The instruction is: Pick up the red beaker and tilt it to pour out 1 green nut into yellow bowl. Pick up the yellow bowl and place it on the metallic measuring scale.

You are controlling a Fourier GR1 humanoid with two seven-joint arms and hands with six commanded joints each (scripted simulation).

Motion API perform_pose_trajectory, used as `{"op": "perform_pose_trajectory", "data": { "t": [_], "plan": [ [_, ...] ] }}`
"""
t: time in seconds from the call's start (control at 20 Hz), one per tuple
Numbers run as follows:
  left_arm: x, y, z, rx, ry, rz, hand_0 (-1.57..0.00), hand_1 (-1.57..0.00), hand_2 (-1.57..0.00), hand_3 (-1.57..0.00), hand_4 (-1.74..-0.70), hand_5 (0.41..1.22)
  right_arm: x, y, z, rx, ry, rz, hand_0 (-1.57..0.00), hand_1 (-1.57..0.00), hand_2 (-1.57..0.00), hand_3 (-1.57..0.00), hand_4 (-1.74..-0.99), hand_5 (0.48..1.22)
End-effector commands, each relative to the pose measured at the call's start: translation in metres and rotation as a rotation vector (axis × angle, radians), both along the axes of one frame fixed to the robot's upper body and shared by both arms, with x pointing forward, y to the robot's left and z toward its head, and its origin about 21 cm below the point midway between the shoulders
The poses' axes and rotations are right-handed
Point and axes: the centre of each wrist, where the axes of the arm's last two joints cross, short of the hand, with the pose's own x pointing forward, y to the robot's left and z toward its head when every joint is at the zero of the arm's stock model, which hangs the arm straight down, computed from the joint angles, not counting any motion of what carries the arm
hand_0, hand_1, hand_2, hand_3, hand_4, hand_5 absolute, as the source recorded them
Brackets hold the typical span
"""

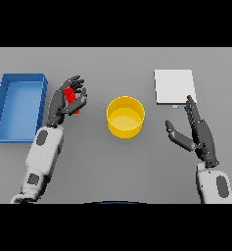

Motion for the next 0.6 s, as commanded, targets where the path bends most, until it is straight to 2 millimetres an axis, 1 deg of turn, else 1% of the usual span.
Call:
{"op": "perform_pose_trajectory", "data": {
  "t": [0.0, 0.05, 0.1, 0.15, 0.25, 0.3, 0.35, 0.4, 0.5, 0.55],
  "plan": [
    [-0.0002, -0.0009, -0.0024, -0.015, -0.011, 0.01, -0.78, -0.76, -0.76, -0.65, -1.42, 0.873, 0.0004, 0.0019, -0.0018, 0.001, 0.017, -0.004, 0.0, 0.0, 0.0, 0.0, -1.292, 0.646],
    [0.0029, -0.0009, -0.0019, -0.022, -0.013, 0.02, -0.94, -0.92, -0.92, -0.83, -1.42, 0.943, -0.0019, 0.0031, -0.0008, 0.007, 0.015, 0.002, 0.0, 0.0, 0.0, 0.0, -1.29, 0.646],
    [0.0023, -0.0023, -0.0044, -0.025, -0.02, 0.02, -1.07, -1.05, -1.05, -0.98, -1.48, 0.998, 0.0013, 0.0015, 0.0019, 0.002, 0.01, -0.002, 0.0, 0.0, 0.0, 0.0, -1.291, 0.647],
    [0.0014, -0.0047, -0.0049, -0.012, -0.02, 0.024, -1.17, -1.16, -1.15, -1.08, -1.53, 1.043, -0.0009, -0.0038, 0.0006, -0.003, 0.006, -0.009, 0.0, 0.0, 0.0, 0.0, -1.291, 0.649],
    [0.0042, -0.0086, -0.0024, 0.0, -0.038, 0.02, -1.31, -1.3, -1.3, -1.15, -1.6, 1.107, -0.0039, -0.0001, -0.0005, 0.005, 0.003, -0.001, 0.0, 0.0, 0.0, 0.0, -1.29, 0.651],
    [0.0036, -0.0068, -0.0043, -0.01, -0.036, 0.009, -1.36, -1.36, -1.36, -1.18, -1.62, 1.13, -0.0045, -0.0017, 0.0004, -0.003, 0.005, -0.005, 0.0, 0.0, 0.0, 0.0, -1.29, 0.649],
    [0.0054, -0.0107, -0.0027, -0.001, -0.019, 0.007, -1.41, -1.4, -1.4, -1.26, -1.59, 1.148, -0.0038, -0.005, -0.0001, 0.0, 0.005, -0.009, 0.0, 0.0, 0.0, 0.0, -1.29, 0.648],
    [0.0041, -0.0075, -0.0033, 0.015, -0.028, 0.002, -1.44, -1.43, -1.43, -1.32, -1.56, 1.163, -0.0016, -0.0036, -0.0002, -0.006, 0.008, -0.009, 0.0, 0.0, 0.0, 0.0, -1.287, 0.647],
    [0.0054, -0.0101, -0.0007, 0.028, -0.041, -0.012, -1.49, -1.48, -1.48, -1.41, -1.53, 1.184, -0.0035, -0.0034, 0.0008, -0.004, -0.013, -0.004, 0.0, 0.0, 0.0, 0.0, -1.287, 0.65],
    [0.0047, -0.0108, -0.0001, 0.035, -0.065, -0.023, -1.5, -1.5, -1.5, -1.44, -1.52, 1.191, -0.0034, 0.0005, -0.0022, -0.004, 0.0, -0.002, 0.0, 0.0, 0.0, 0.0, -1.289, 0.65]
  ]
}}
